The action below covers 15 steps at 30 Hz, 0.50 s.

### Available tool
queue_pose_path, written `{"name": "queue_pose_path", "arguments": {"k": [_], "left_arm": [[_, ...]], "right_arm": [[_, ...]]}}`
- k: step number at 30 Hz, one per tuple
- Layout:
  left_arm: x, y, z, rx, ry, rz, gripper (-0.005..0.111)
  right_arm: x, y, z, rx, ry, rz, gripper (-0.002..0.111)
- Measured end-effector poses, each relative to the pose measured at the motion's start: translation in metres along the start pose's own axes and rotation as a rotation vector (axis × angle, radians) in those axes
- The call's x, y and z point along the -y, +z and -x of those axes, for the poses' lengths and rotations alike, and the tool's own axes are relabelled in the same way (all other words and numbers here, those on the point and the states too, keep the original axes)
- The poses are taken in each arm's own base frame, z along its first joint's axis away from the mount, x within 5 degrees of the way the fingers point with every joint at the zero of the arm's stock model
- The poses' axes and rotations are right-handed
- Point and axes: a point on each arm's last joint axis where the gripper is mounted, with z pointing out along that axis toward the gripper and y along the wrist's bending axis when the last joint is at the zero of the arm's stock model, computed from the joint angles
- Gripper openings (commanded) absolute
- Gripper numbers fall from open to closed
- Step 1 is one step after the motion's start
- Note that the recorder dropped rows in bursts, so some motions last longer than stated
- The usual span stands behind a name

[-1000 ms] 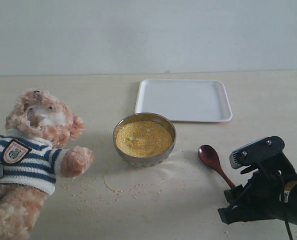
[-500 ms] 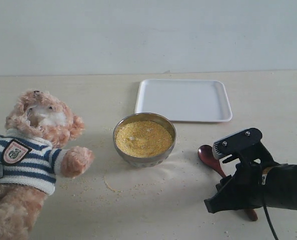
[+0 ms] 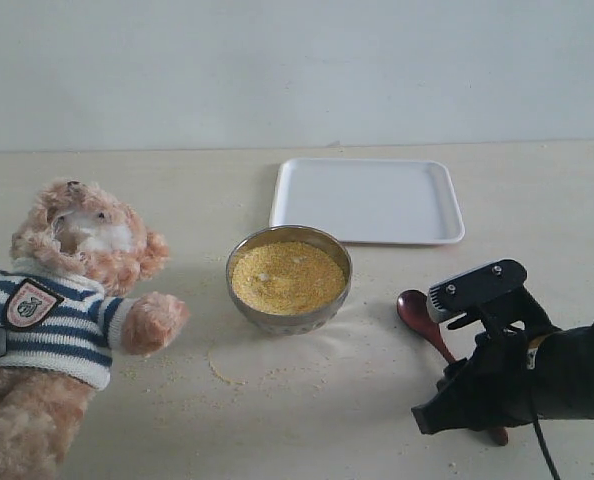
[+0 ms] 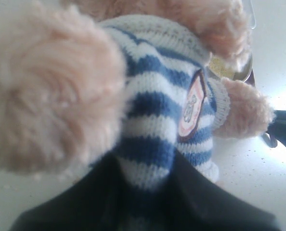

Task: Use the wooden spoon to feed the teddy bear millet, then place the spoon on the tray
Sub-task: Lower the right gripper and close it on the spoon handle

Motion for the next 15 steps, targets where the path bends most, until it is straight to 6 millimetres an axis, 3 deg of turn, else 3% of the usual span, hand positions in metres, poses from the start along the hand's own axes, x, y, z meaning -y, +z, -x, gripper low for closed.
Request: {"name": "queue_pose_path", "arguments": {"k": [5,15], "left_arm": [[0.0,0.0,0.0,0.0,0.0,0.001,0.005],[0.0,0.0,0.0,0.0,0.0,0.001,0.005]], "right_arm": [[-0.001,-0.009,-0.004,-0.065,-0.008,0.021,0.059],[0.001,-0.012,-0.021,-0.051,-0.01,0.005,0.058]]}}
